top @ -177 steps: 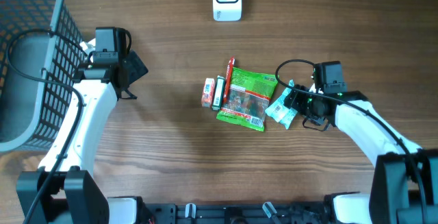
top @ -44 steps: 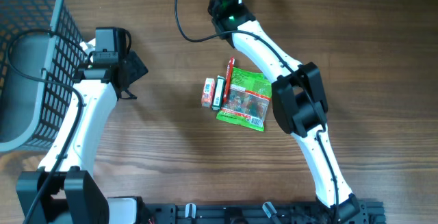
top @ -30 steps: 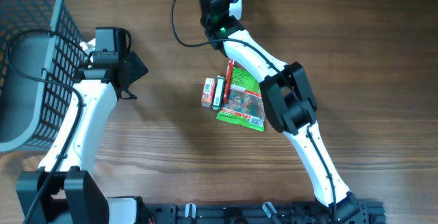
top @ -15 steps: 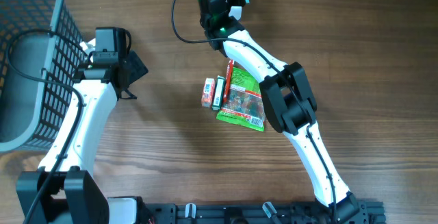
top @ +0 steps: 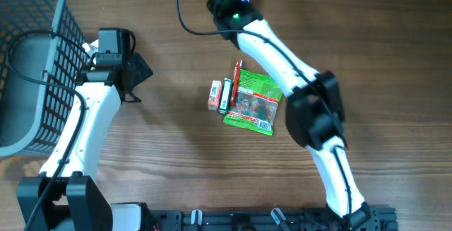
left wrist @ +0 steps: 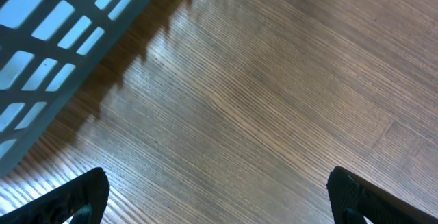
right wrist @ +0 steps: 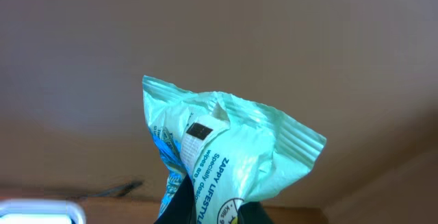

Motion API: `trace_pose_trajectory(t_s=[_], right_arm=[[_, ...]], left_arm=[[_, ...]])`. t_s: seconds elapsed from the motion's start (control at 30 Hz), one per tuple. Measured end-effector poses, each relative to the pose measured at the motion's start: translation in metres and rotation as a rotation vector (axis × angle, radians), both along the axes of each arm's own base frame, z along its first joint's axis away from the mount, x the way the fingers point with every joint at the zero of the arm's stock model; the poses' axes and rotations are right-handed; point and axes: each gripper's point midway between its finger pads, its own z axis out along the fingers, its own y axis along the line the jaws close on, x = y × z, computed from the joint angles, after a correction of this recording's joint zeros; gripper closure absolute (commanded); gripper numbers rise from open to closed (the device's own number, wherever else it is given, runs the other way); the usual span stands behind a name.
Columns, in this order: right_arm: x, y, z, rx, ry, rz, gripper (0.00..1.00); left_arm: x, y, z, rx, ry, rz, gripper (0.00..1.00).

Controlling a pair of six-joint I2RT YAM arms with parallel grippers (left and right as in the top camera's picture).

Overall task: Scan the item barcode
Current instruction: 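Raise the pale green bag to the white scanner with the right gripper, then carry the bag to the right table edge and release it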

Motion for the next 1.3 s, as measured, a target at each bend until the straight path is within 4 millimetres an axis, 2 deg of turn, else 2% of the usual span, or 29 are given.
trace_pose_trajectory(t_s=[0.07,0.1,0.17,0.23,0.3,0.33,0.4,0.47,0.63,0.73,0.83,0.9,0.97,1.03,1.2,1.27,1.3], right_arm=[[-0.023,-0.002,0.042,0.032,0.019,0.045,0.96],[-0.041,-0.006,0.068,0.061,0.034,0.076,0.96],[-0.078,-0.017,0.104,0.133,0.081,0.144,0.96],[-0.107,-0.031,0.125,0.197,0.119,0.185,0.96],[-0.142,-0.052,0.138,0.268,0.187,0.22,0.96],[-0.162,-0.069,0.137,0.307,0.249,0.222,0.96],[-0.187,-0.104,0.127,0.373,0.348,0.177,0.96],[-0.209,-0.148,0.096,0.434,0.509,0.078,0.96],[-0.234,-0.233,0.015,0.597,0.771,-0.214,0.96],[-0.244,-0.266,-0.027,0.669,0.845,-0.352,0.96],[-0.247,-0.294,-0.084,0.73,0.89,-0.47,0.96],[-0.24,-0.302,-0.12,0.763,0.882,-0.488,0.96],[-0.237,-0.301,-0.16,0.795,0.888,-0.472,0.96],[-0.238,-0.299,-0.191,0.807,0.893,-0.457,0.96],[-0.232,-0.296,-0.235,0.775,0.859,-0.375,0.96],[-0.242,-0.295,-0.253,0.749,0.888,-0.357,0.94],[-0.245,-0.295,-0.257,0.743,0.9,-0.354,0.84]], left_arm=[[0.0,0.0,0.0,0.0,0.001,0.0,0.0],[0.0,0.0,0.0,0.0,-0.001,0.0,0.0],[0.0,0.0,0.0,0.0,0.0,0.0,0.0],[0.0,0.0,0.0,0.0,0.0,0.0,0.0],[0.0,0.0,0.0,-0.001,-0.002,0.0,0.0],[0.0,0.0,0.0,0.0,0.0,0.0,0.0],[0.0,0.0,0.0,0.0,0.0,0.0,0.0],[0.0,0.0,0.0,-0.001,0.001,0.0,0.0],[0.0,0.0,0.0,-0.001,0.0,0.0,0.0],[0.0,0.0,0.0,-0.001,0.0,0.0,0.0],[0.0,0.0,0.0,-0.001,0.001,0.0,0.0],[0.0,0.0,0.0,0.0,0.0,0.0,0.0],[0.0,0.0,0.0,-0.001,0.0,0.0,0.0],[0.0,0.0,0.0,-0.001,0.0,0.0,0.0],[0.0,0.0,0.0,-0.001,0.0,0.0,0.0],[0.0,0.0,0.0,-0.001,0.0,0.0,0.0],[0.0,0.0,0.0,-0.001,0.0,0.0,0.0]])
